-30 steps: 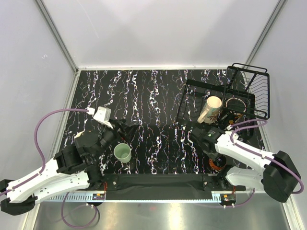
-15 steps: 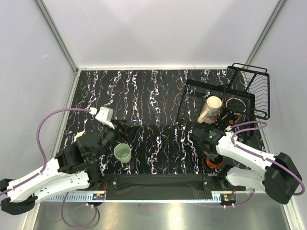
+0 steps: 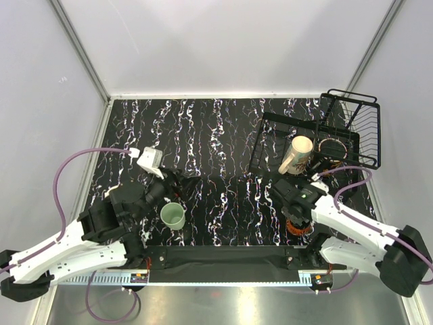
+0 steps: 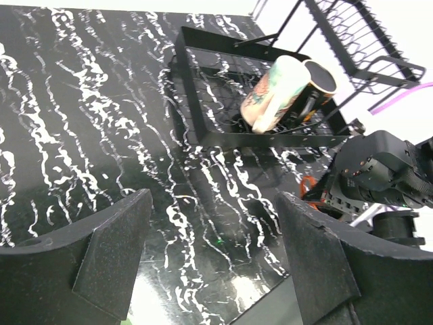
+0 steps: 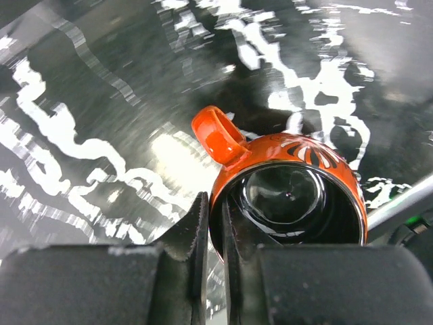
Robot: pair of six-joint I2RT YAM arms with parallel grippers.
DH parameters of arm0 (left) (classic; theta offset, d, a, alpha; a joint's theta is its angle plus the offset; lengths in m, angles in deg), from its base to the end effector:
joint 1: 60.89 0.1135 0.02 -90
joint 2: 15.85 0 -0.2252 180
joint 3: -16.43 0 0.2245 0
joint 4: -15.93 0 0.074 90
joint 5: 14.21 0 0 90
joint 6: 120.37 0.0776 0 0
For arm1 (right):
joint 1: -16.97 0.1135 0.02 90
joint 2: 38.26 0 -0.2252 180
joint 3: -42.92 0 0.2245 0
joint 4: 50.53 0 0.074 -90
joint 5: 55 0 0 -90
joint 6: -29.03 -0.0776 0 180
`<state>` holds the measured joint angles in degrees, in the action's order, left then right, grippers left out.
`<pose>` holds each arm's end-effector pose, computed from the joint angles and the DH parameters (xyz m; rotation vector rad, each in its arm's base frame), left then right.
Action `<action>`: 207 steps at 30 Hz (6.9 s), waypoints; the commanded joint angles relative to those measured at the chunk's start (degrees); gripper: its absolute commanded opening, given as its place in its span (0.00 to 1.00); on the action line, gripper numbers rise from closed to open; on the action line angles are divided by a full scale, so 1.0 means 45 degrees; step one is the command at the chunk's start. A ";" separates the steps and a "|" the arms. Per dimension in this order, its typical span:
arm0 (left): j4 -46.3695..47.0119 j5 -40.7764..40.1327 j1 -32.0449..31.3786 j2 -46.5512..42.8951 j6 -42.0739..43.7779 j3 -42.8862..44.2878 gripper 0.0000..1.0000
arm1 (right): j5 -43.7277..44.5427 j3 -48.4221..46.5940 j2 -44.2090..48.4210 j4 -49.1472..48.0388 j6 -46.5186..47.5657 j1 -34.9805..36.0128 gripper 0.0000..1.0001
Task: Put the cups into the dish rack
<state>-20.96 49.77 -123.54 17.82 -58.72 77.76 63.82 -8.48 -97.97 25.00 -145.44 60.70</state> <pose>0.1099 -0.1383 0.3195 0.1869 1.7694 -0.7765 0.1298 0.0724 0.1343 0.9525 2.4606 -0.1684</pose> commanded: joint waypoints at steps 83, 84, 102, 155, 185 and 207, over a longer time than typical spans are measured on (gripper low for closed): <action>1.0572 1.3302 0.2088 0.6111 -1.6373 0.0696 0.58 | -0.9392 -0.2042 0.6568 -1.2421 2.6212 0.1475 0.00; 1.0650 1.3302 0.2048 0.6150 -1.6432 0.0696 0.58 | -0.9373 -0.2042 0.6684 -1.2480 2.6192 0.1455 0.00; 1.1471 1.2989 0.1833 0.7088 -1.7389 0.0774 0.55 | -1.0857 -0.2785 0.7017 -1.1016 2.6992 0.1455 0.00; 0.9130 1.2326 0.1579 0.7381 -1.2530 0.2453 0.00 | -0.9063 -0.1886 0.7974 -1.0039 2.8282 0.1455 0.47; 0.0612 0.3577 0.2126 1.3237 -0.0126 0.9910 0.00 | 0.3048 -1.3173 0.0749 -0.1408 1.5939 0.1436 0.86; 0.2487 0.1115 0.1599 2.1499 0.2473 1.6553 0.00 | -0.2204 -1.5246 -0.2067 0.0060 1.5216 -0.3798 0.96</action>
<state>-17.31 58.54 -116.11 113.01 -50.62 146.06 57.64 -76.55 -111.12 28.15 -77.16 44.59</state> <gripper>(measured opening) 0.204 0.951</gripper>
